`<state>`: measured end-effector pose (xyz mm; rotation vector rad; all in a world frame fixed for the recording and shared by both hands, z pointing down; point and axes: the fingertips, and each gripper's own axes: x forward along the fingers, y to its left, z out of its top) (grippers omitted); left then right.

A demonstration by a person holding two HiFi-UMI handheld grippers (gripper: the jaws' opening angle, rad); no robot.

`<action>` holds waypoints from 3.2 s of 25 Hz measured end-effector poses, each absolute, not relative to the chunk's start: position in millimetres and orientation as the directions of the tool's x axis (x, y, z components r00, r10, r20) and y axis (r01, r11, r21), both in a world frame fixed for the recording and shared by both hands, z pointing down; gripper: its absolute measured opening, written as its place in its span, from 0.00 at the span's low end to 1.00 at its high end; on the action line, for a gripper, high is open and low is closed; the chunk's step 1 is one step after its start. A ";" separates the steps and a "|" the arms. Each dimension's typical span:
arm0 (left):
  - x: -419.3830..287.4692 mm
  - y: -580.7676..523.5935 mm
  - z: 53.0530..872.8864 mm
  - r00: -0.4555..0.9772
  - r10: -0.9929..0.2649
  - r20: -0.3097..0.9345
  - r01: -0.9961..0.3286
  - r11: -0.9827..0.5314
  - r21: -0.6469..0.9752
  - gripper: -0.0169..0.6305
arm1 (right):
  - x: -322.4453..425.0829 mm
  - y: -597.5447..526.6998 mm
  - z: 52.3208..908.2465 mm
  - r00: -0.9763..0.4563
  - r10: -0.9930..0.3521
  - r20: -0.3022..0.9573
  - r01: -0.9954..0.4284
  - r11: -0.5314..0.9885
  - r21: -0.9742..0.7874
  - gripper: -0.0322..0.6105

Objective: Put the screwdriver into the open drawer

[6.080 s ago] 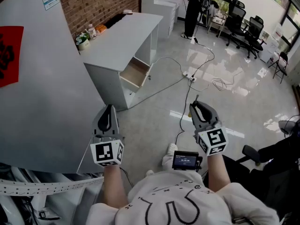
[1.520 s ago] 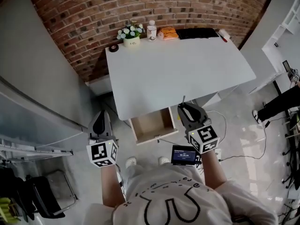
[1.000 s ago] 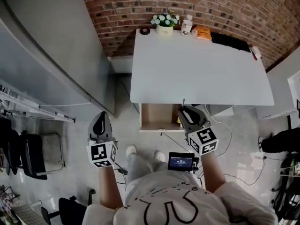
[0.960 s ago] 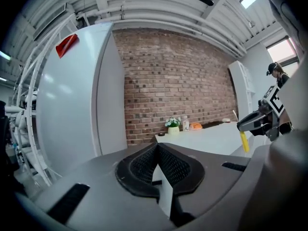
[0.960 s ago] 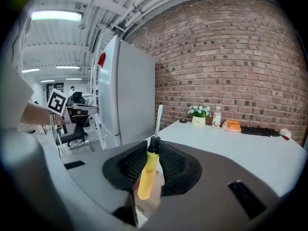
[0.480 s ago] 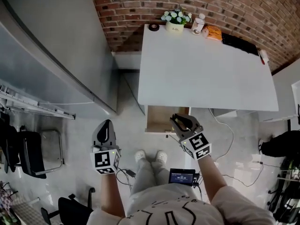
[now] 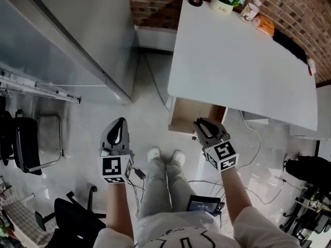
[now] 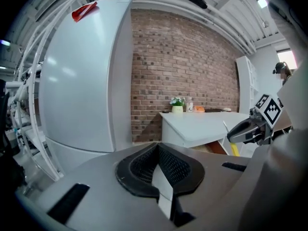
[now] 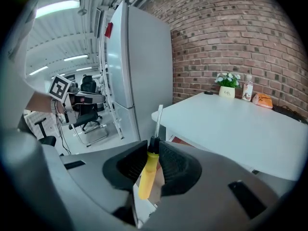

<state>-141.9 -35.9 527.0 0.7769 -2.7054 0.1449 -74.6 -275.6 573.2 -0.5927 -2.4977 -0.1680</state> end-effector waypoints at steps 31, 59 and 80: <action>-138.9 85.0 708.5 -0.805 -0.289 0.519 -0.300 0.952 0.064 0.05 | -158.2 -268.2 807.2 -0.485 0.277 0.829 0.399 0.914 -0.072 0.17; -126.7 46.1 626.4 -0.820 -0.352 0.451 -0.376 0.926 0.037 0.05 | -121.5 -273.9 728.5 -0.518 0.232 0.823 0.402 0.916 -0.005 0.17; -112.1 -29.4 471.6 -0.823 -0.475 0.313 -0.500 0.866 0.000 0.05 | -64.0 -286.5 546.2 -0.662 0.283 0.694 0.407 0.913 0.015 0.17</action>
